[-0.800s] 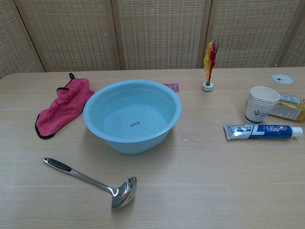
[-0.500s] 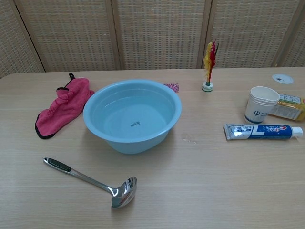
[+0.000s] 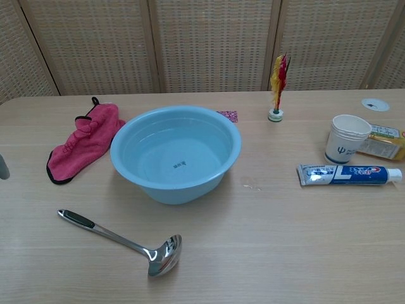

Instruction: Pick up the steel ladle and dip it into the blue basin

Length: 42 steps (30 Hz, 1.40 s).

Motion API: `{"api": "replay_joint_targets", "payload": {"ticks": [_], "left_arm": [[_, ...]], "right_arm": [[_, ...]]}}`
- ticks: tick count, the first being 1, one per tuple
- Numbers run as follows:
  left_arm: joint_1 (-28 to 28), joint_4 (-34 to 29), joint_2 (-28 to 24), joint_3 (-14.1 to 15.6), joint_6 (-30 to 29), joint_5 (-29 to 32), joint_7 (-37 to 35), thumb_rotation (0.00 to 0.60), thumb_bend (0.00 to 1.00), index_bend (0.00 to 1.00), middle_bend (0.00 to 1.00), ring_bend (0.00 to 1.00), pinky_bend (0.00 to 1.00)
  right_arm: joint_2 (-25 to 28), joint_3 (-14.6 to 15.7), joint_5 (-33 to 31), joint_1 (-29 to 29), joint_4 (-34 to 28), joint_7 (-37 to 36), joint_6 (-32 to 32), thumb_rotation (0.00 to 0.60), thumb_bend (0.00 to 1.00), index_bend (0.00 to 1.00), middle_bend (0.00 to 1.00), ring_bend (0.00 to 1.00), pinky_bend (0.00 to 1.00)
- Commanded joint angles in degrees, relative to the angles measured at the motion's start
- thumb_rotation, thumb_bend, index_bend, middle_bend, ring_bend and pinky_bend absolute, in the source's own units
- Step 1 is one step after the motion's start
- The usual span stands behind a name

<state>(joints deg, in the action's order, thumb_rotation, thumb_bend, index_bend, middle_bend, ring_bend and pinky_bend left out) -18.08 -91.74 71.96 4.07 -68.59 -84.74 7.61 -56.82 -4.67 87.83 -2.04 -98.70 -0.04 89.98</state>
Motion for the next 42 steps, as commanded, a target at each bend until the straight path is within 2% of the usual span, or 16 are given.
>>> {"api": "replay_joint_targets", "payload": {"ticks": [1, 6, 9, 12, 20, 32, 42], "left_arm": [[-4.6, 4.4, 4.6, 0.0, 8.1, 1.3, 2.8, 0.6, 0.01, 0.42, 0.92, 0.87, 1.0], [-6.5, 6.5, 8.2, -1.1, 11.4, 3.4, 6.1, 0.6, 0.12, 0.4, 0.92, 0.87, 1.0], [-7.7, 8.4, 10.8, -1.8, 12.7, 3.8, 7.9, 0.6, 0.24, 0.41, 0.92, 0.87, 1.0], [-8.9, 10.0, 12.6, -2.4, 14.2, 4.4, 9.5, 0.6, 0.31, 0.41, 0.92, 0.87, 1.0], [-10.8, 13.0, 16.6, -3.5, 14.7, 4.1, 11.6, 0.6, 0.31, 0.43, 0.92, 0.87, 1.0], [-12.1, 16.8, 21.1, -3.2, 13.9, 2.4, 15.3, 0.6, 0.34, 0.49, 0.93, 0.88, 1.0], [-12.5, 18.1, 22.6, -2.7, 14.4, 3.2, 17.9, 0.6, 0.37, 0.5, 0.93, 0.88, 1.0]], "right_arm": [[0.3, -0.2, -0.4, -0.1, 0.1, -0.7, -0.3, 0.6, 0.0, 0.0, 0.0, 0.0, 0.0], [0.5, -0.3, -0.8, -0.2, 0.3, -1.4, -0.8, 0.6, 0.0, 0.0, 0.0, 0.0, 0.0], [0.5, -0.2, -1.0, -0.5, 0.5, -1.9, -1.6, 0.6, 0.0, 0.0, 0.0, 0.0, 0.0], [0.5, -0.1, -1.0, -0.7, 0.6, -1.8, -2.1, 0.6, 0.0, 0.0, 0.0, 0.0, 0.0], [0.5, -0.2, -1.4, -0.8, 0.6, -1.7, -2.4, 0.6, 0.0, 0.0, 0.0, 0.0, 0.0], [0.7, -0.3, -2.1, -0.9, 0.6, -2.0, -3.0, 0.6, 0.0, 0.0, 0.0, 0.0, 0.0], [0.8, -0.3, -2.3, -0.9, 0.5, -2.5, -3.2, 0.6, 0.0, 0.0, 0.0, 0.0, 0.0]]}}
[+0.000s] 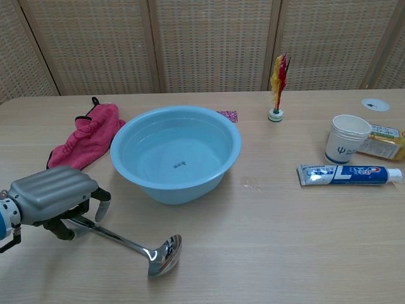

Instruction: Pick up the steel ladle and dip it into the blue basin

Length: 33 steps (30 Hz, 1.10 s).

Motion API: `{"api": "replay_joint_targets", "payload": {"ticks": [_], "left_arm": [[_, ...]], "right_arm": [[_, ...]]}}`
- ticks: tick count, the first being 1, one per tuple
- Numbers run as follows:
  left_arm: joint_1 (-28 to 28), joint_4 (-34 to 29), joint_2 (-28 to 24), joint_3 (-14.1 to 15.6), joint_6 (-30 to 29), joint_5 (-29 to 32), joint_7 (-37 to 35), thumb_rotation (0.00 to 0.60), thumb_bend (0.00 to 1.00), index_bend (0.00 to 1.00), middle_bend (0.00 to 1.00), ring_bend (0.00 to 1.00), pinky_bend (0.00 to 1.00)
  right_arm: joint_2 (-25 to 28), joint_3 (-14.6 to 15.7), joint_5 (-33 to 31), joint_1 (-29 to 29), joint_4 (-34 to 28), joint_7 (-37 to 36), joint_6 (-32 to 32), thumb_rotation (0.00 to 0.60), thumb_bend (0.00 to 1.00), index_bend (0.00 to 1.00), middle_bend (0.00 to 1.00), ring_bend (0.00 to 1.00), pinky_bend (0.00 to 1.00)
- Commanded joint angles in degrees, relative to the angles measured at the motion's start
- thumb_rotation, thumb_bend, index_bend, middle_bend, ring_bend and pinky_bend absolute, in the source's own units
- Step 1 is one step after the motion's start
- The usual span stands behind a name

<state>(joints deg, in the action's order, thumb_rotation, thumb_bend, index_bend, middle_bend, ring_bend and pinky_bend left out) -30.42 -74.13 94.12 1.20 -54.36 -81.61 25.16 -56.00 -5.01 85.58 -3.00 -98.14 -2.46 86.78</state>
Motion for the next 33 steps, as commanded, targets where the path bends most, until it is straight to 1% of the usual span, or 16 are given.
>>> {"api": "replay_joint_targets", "payload": {"ticks": [1, 7, 20, 26, 33], "left_arm": [[-0.2, 0.8, 0.8, 0.2, 0.2, 0.2, 0.5, 0.6, 0.37, 0.5, 0.93, 0.88, 1.0], [-0.2, 2.3, 2.1, 0.5, -0.1, 0.2, 2.0, 0.6, 0.37, 0.5, 0.93, 0.88, 1.0], [-0.3, 4.6, 4.2, 0.6, -0.2, 0.7, 2.1, 0.6, 0.37, 0.51, 0.93, 0.88, 1.0], [-0.1, 4.4, 4.1, 0.5, 0.1, 1.6, 2.6, 0.6, 0.45, 0.54, 0.93, 0.88, 1.0], [0.0, 3.7, 3.5, 0.4, -0.7, 1.5, 2.0, 0.6, 0.46, 0.58, 0.93, 0.88, 1.0]], "right_arm": [[0.1, 0.0, 0.0, 0.0, 0.0, -0.1, 0.0, 0.6, 0.0, 0.0, 0.0, 0.0, 0.0], [0.2, 0.1, -0.1, -0.1, -0.1, -0.2, -0.4, 0.6, 0.0, 0.0, 0.0, 0.0, 0.0], [0.4, 0.1, -0.4, -0.2, -0.1, -0.5, -0.8, 0.6, 0.0, 0.0, 0.0, 0.0, 0.0], [0.4, 0.2, -0.4, -0.2, -0.1, -0.5, -0.9, 0.6, 0.0, 0.0, 0.0, 0.0, 0.0], [0.4, 0.2, -0.3, -0.2, -0.2, -0.6, -0.8, 0.6, 0.0, 0.0, 0.0, 0.0, 0.0]]}}
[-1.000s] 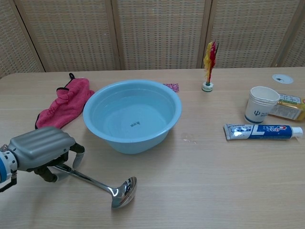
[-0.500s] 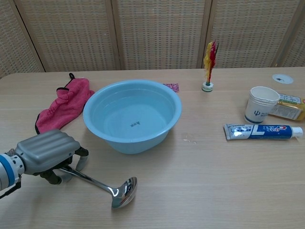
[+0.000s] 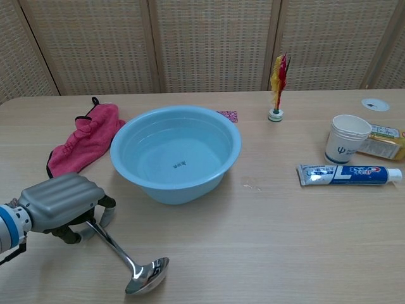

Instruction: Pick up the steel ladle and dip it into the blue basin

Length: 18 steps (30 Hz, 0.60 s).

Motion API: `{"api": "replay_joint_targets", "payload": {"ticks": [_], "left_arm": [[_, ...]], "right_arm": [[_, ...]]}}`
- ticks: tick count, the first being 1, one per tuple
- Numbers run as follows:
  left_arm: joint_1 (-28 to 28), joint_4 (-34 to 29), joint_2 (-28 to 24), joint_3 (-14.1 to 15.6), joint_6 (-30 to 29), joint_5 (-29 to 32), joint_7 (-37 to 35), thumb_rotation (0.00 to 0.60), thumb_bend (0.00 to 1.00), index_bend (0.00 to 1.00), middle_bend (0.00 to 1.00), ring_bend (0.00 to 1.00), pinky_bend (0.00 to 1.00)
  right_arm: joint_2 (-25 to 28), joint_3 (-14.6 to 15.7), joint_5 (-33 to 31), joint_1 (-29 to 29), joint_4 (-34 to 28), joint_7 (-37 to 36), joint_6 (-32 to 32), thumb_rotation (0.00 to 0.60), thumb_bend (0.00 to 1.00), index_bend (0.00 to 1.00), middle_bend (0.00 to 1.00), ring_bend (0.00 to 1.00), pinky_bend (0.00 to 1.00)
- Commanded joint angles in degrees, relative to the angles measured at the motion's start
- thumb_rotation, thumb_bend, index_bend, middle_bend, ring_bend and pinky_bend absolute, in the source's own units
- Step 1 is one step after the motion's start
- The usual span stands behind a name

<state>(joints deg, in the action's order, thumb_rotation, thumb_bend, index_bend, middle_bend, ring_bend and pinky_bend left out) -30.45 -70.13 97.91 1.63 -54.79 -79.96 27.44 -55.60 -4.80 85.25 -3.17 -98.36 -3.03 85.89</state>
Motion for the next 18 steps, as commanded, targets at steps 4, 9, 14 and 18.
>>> {"api": "replay_joint_targets", "payload": {"ticks": [4, 9, 14, 18], "left_arm": [[0.4, -3.4, -3.3, 0.1, -2.2, -1.5, -1.9, 0.6, 0.48, 0.59, 0.93, 0.88, 1.0], [0.7, -6.8, -6.8, 0.4, -4.3, -3.3, -3.1, 0.6, 0.48, 0.61, 0.93, 0.88, 1.0], [0.8, -10.9, -10.5, 0.4, -6.1, -4.8, -4.2, 0.6, 0.48, 0.62, 0.93, 0.88, 1.0], [0.7, -14.4, -13.0, 0.1, -7.3, -5.8, -4.0, 0.6, 0.48, 0.63, 0.93, 0.88, 1.0]], "right_arm": [[0.2, 0.0, 0.1, 0.1, -0.1, -0.4, 0.2, 0.6, 0.0, 0.0, 0.0, 0.0, 0.0], [0.3, 0.0, 0.2, 0.2, -0.1, -0.7, 0.4, 0.6, 0.0, 0.0, 0.0, 0.0, 0.0], [0.4, 0.0, 0.3, 0.2, -0.2, -0.8, 0.5, 0.6, 0.0, 0.0, 0.0, 0.0, 0.0], [0.4, 0.0, 0.4, 0.3, -0.3, -0.8, 0.6, 0.6, 0.0, 0.0, 0.0, 0.0, 0.0]]}}
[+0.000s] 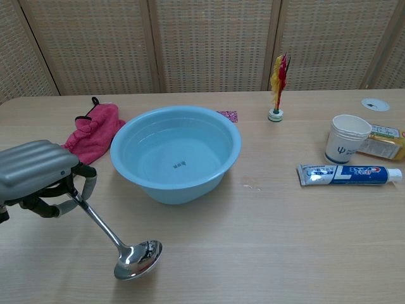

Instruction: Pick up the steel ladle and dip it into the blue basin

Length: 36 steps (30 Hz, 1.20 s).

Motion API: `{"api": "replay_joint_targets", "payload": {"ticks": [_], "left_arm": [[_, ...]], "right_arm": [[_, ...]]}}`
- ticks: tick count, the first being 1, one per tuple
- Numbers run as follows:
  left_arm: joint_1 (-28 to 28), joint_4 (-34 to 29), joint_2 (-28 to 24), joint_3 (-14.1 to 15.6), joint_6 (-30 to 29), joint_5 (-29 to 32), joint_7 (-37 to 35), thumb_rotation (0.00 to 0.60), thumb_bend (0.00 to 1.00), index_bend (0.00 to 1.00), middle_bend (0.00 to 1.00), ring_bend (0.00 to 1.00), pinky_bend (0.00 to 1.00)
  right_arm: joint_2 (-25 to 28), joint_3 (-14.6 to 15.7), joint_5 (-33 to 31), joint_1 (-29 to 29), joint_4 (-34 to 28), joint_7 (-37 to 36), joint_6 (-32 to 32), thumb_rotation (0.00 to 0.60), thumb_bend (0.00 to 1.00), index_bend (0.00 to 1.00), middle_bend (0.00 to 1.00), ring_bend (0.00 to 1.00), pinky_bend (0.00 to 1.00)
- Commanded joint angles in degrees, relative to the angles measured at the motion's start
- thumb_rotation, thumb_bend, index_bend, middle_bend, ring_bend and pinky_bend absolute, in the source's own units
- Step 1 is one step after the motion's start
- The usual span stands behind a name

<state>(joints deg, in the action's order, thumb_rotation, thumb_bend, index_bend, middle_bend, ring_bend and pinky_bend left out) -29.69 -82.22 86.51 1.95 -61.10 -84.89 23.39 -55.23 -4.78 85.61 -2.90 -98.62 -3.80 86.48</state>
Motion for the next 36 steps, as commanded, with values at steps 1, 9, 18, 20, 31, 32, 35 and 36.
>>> {"api": "replay_joint_targets", "payload": {"ticks": [1, 9, 18, 20, 31, 32, 35, 36], "left_arm": [[-0.1, -3.1, -2.2, -0.4, -1.2, -1.0, 0.3, 0.6, 0.48, 0.63, 0.93, 0.88, 1.0], [-2.1, -12.5, -6.9, -4.7, 0.0, 3.6, 6.5, 0.6, 0.48, 0.63, 0.93, 0.88, 1.0], [-9.0, -18.6, -7.7, -13.6, 3.8, 17.2, 17.5, 0.6, 0.48, 0.64, 0.93, 0.88, 1.0], [-11.3, -18.3, -6.9, -15.4, 4.6, 21.3, 20.3, 0.6, 0.49, 0.64, 0.93, 0.88, 1.0], [-22.1, -8.0, 0.8, -18.4, 6.1, 38.6, 28.9, 0.6, 0.51, 0.65, 0.93, 0.88, 1.0], [-23.0, -6.3, 1.6, -18.4, 6.6, 39.7, 29.2, 0.6, 0.51, 0.65, 0.93, 0.88, 1.0], [-25.0, -2.0, 3.7, -18.1, 7.4, 41.2, 29.3, 0.6, 0.52, 0.66, 0.93, 0.88, 1.0], [-25.5, -0.8, 4.3, -17.9, 7.7, 41.3, 29.2, 0.6, 0.53, 0.66, 0.93, 0.88, 1.0]], "right_arm": [[0.0, 0.0, 0.0, 0.0, -0.1, 0.0, 0.0, 0.6, 0.0, 0.0, 0.0, 0.0, 0.0], [0.2, -0.1, -0.2, 0.1, 0.0, -0.3, 0.1, 0.6, 0.0, 0.0, 0.0, 0.0, 0.0], [0.4, -0.6, -1.3, 0.1, 0.2, -0.8, 0.1, 0.6, 0.0, 0.0, 0.0, 0.0, 0.0], [0.3, -0.8, -1.9, 0.0, 0.4, -0.8, -0.3, 0.6, 0.0, 0.0, 0.0, 0.0, 0.0], [0.4, -2.2, -6.0, -0.7, 2.2, -3.3, -2.9, 0.6, 0.0, 0.0, 0.0, 0.0, 0.0], [0.4, -2.3, -6.3, -0.7, 2.3, -3.4, -3.0, 0.6, 0.0, 0.0, 0.0, 0.0, 0.0], [0.4, -2.5, -6.7, -0.7, 2.5, -3.6, -3.1, 0.6, 0.0, 0.0, 0.0, 0.0, 0.0], [0.4, -2.5, -6.8, -0.7, 2.5, -3.6, -3.1, 0.6, 0.0, 0.0, 0.0, 0.0, 0.0]]}}
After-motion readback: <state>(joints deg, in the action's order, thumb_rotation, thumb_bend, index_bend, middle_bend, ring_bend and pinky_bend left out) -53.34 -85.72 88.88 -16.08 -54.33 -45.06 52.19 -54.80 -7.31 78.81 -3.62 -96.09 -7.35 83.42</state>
